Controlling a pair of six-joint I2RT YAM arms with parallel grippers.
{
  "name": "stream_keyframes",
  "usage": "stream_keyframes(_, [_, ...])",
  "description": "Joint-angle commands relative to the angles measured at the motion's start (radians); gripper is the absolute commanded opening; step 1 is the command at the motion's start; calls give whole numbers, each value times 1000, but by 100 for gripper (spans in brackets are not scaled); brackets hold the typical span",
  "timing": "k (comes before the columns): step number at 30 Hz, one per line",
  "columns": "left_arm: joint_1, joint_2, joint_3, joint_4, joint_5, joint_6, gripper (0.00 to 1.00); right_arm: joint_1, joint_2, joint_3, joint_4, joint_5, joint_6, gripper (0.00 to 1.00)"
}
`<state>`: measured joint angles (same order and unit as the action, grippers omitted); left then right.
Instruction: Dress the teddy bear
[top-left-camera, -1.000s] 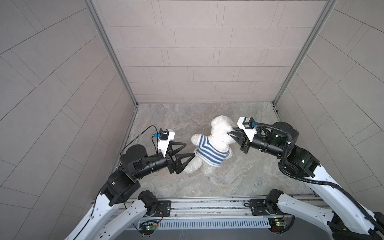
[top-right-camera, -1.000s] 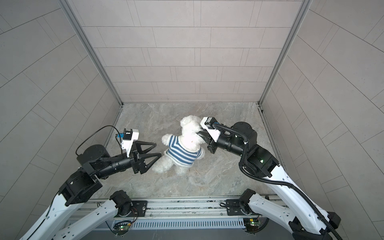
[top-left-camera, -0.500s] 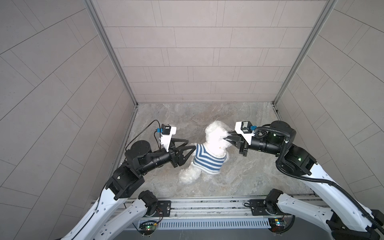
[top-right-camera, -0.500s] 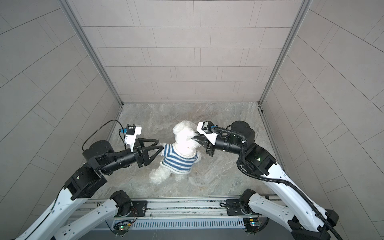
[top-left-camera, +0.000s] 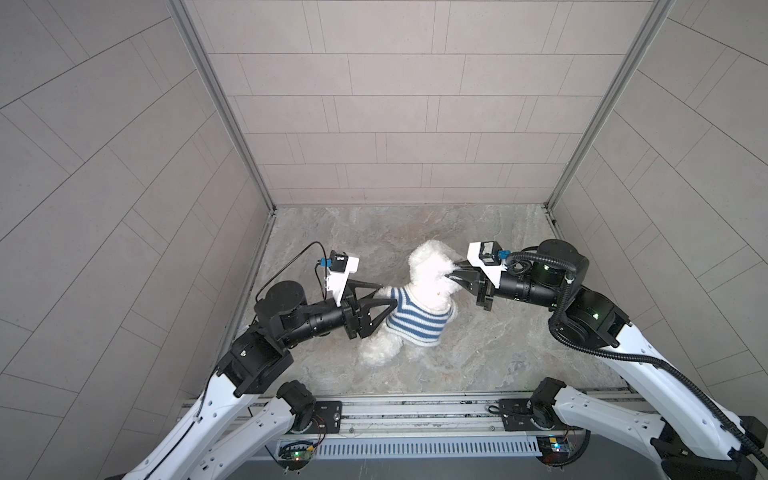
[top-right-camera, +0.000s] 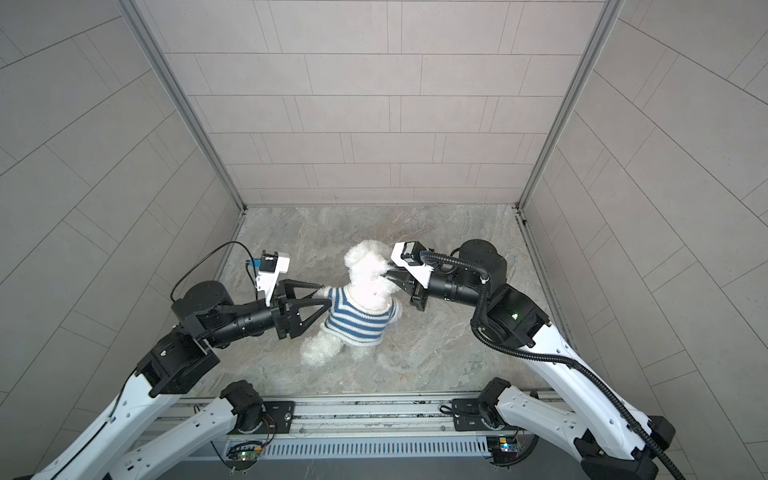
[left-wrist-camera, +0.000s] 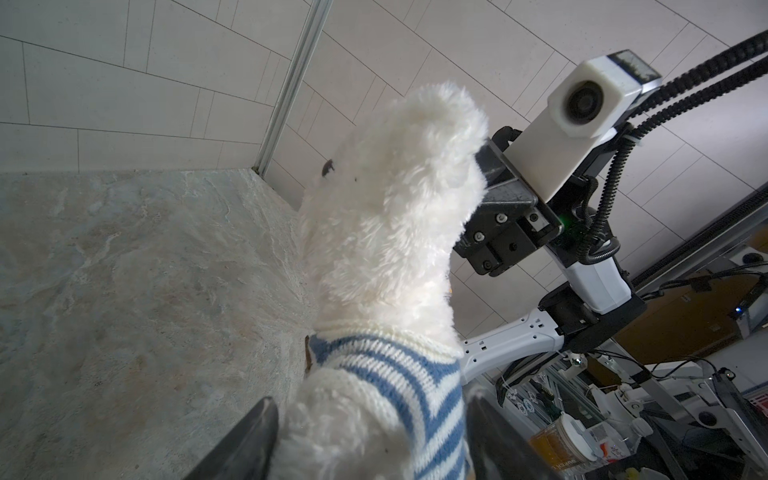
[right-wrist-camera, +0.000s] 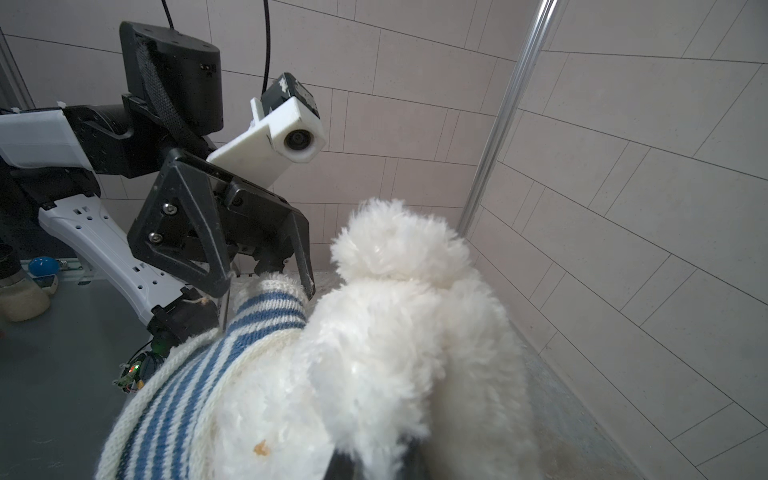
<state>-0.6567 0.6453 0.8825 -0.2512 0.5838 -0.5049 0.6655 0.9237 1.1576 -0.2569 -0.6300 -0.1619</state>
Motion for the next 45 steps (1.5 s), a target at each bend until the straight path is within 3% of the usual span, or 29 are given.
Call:
stream_keyframes(1, [3,2,-18,34,3,-4,74,-4,-5,39,74,-39,-10,0])
stream_keyframes(6, [4,4,-28,34,-3,0,72,-3,1,37,93,-46,-1,0])
stream_keyframes(9, [4,-3,-30,43,-2,-4,65,-3,3,42,88,-52,-2,0])
stream_keyframes(20, [4,-18,-39,56,-7,-23,25,-4,-11,14,97,14,3,0])
stream_keyframes(24, [3,-17,-45,61,-28,-26,10,-4,-16,-3,81,105,6,17])
stream_keyframes(27, [4,-5,-54,49,-66,-28,0,-4,-28,-24,35,173,21,38])
stream_keyframes(31, [7,42,-50,19,-181,-40,0,-3,-68,-110,11,200,89,61])
stream_keyframes(37, [17,195,66,-182,-449,48,0,-9,-171,-247,38,311,161,73])
stream_keyframes(45, [17,382,56,-171,-705,98,0,-121,-168,-259,-29,389,256,75])
